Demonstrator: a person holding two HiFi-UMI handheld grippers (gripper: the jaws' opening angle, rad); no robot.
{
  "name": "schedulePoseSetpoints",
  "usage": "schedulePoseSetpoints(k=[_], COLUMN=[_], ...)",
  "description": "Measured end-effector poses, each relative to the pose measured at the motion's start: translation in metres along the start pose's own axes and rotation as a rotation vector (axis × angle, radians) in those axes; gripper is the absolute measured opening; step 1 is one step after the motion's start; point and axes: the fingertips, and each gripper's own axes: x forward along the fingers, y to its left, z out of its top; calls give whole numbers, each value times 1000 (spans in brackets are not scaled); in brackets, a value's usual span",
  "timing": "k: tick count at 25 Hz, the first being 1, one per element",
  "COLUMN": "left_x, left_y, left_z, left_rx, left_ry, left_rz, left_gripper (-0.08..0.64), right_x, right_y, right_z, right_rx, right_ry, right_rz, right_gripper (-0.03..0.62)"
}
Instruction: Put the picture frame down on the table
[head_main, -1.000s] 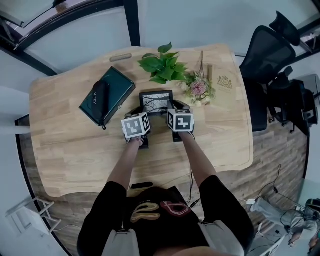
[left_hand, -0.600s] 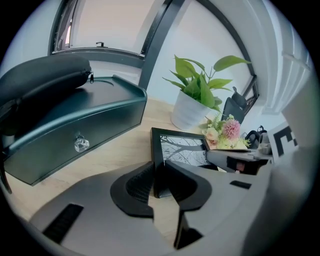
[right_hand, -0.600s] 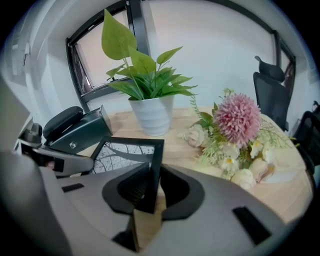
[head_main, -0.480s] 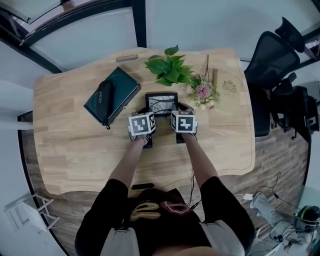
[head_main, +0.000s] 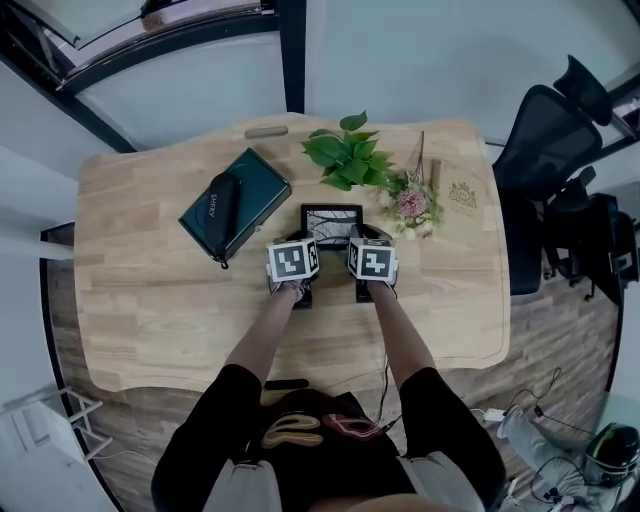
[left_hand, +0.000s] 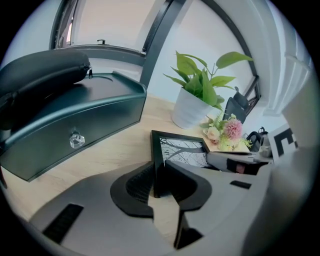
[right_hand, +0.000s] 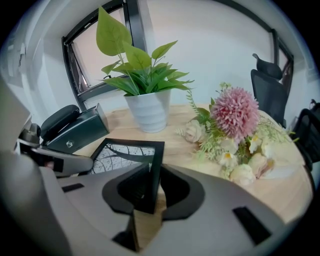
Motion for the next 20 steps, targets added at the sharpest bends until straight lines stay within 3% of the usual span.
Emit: schedulePoseSetpoints(k=[8, 10, 17, 20], left_x=[0, -6, -31, -46], left_y=[2, 2, 2, -2], left_z=[3, 4, 9, 17], left_rx=[-39, -38, 15, 33], left_ry=[-15, -45, -145, -180], left_rz=[-18, 3, 78, 66], left_gripper=[83, 83, 83, 84], right_x=[0, -7, -42, -59], right_y=[-1, 1, 21, 29], right_z=[2, 8, 28, 28], right_rx=[-14, -34, -65, -68], right_ry=[19, -18, -138, -158], right_rz=[36, 33, 80, 105], right_gripper=[97, 157, 178, 179])
